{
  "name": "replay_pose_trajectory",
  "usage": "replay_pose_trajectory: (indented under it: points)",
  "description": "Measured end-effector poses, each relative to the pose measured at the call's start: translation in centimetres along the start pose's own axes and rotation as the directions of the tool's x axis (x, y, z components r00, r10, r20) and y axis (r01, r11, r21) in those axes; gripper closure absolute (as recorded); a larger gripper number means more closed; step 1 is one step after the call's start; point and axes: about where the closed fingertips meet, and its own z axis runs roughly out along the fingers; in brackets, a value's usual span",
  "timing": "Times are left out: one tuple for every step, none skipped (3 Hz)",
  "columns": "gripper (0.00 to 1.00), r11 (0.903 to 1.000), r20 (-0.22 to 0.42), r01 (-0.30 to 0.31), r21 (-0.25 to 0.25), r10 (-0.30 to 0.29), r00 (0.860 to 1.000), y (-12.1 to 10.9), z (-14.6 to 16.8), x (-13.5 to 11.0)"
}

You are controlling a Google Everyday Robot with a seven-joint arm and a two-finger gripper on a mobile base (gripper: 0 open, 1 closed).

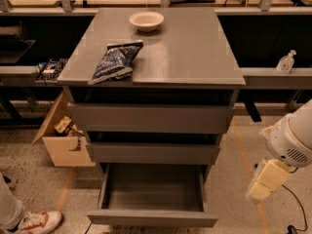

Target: Close bottom drawer

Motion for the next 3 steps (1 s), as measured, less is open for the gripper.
replay_pose_trajectory:
  points:
    - [0.0, 1.0, 0.0, 0.0, 0.0, 0.0, 1.0, 0.0, 0.0, 0.0]
    - [0.0, 0.9979, 0.005, -0.018, -0.063, 0.019, 1.0, 0.7, 3.0, 0.8]
    - [0.0, 0.9836, 0.01, -0.055, -0.172, 0.057, 0.998, 2.4, 9.3, 2.4]
